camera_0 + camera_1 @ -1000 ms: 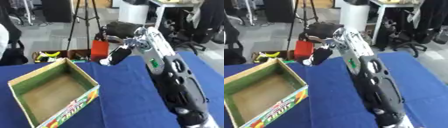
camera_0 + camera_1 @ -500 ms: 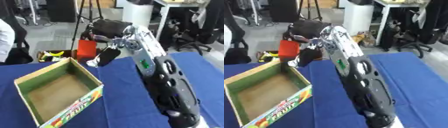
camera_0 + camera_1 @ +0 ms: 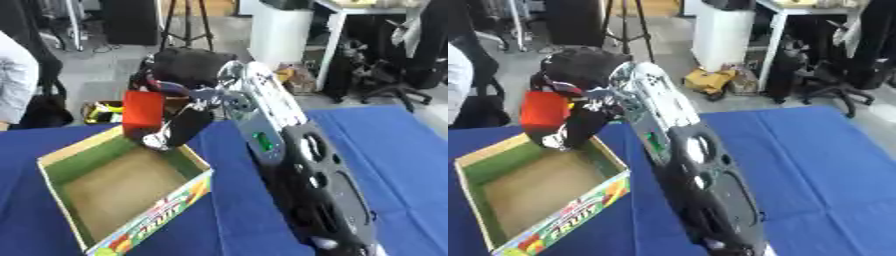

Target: Pick up objects on the table and place them in the box.

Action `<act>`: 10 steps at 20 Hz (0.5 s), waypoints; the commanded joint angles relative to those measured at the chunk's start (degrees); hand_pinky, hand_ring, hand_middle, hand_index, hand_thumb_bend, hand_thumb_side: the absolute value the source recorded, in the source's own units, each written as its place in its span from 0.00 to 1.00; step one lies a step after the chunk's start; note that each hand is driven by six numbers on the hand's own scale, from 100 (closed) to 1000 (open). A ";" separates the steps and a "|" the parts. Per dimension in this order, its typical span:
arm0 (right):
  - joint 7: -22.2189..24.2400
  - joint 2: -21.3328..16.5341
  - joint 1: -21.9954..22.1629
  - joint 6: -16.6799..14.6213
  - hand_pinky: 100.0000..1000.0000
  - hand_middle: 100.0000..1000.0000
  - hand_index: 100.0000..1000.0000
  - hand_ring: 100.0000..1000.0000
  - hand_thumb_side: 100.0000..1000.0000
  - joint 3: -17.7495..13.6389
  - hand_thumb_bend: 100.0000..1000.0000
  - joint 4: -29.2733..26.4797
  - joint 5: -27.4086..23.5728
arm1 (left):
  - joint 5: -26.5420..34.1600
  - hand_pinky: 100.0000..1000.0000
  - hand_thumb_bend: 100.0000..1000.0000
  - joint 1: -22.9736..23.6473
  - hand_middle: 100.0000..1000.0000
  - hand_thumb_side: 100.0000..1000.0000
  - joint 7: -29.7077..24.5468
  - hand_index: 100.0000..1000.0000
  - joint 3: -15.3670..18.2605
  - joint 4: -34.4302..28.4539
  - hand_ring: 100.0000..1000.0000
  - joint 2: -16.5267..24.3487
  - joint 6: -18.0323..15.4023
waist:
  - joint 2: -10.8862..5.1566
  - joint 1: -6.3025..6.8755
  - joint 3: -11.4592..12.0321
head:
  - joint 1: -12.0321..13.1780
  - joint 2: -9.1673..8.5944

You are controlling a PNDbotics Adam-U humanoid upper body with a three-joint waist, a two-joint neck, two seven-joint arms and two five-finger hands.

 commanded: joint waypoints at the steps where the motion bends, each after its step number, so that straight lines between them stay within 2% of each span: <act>1: 7.24 2.01 -1.23 -7.87 0.75 0.34 0.47 0.70 0.61 0.14 0.00 -0.49 2.03 | 0.22 0.32 0.32 -0.37 0.61 0.79 -0.18 0.90 -0.17 -1.15 0.57 1.13 -0.14 | -1.17 0.26 0.27 | 0.22 0.15; 10: 3.70 7.93 -1.14 -6.71 0.75 0.33 0.47 0.70 0.62 -1.11 0.00 2.93 10.72 | 0.22 0.32 0.32 -0.42 0.61 0.79 -0.17 0.90 -0.20 -1.15 0.57 1.00 -0.26 | -1.04 0.18 0.96 | -0.18 0.55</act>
